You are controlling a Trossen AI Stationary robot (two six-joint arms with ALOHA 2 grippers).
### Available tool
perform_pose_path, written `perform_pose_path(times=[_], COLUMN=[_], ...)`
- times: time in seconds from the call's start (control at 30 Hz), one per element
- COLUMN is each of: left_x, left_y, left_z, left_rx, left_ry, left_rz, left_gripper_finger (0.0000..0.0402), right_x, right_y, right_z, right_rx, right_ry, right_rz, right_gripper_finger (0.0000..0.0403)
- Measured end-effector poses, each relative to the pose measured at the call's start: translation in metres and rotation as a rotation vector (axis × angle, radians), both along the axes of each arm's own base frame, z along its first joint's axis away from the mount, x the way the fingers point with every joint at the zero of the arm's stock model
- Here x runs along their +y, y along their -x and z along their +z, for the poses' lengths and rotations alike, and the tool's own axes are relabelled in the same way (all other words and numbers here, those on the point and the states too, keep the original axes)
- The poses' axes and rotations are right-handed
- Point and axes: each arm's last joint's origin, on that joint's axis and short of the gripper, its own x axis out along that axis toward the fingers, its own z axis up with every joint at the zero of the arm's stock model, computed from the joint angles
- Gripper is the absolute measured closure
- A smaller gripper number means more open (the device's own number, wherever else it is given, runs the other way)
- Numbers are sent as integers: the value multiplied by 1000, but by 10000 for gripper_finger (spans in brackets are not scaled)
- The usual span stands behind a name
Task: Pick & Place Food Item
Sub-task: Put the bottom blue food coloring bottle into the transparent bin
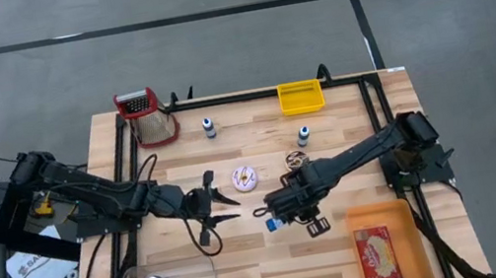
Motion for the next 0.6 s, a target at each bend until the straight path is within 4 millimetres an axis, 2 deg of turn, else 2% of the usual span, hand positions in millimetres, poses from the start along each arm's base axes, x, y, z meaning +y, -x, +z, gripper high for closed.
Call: perform_pose_path(times=[0.23, 0.6], left_x=[2, 4], left_y=[7, 12], left_z=[5, 1], left_rx=[8, 70], left_ry=[20, 25], left_rz=[8, 21], left_gripper_finger=[279, 279], right_x=[-14, -23], right_y=[-8, -20], right_z=[1, 3], right_rx=[-51, -151], right_ry=[-6, -18], right_rz=[2, 25], right_gripper_finger=[349, 349])
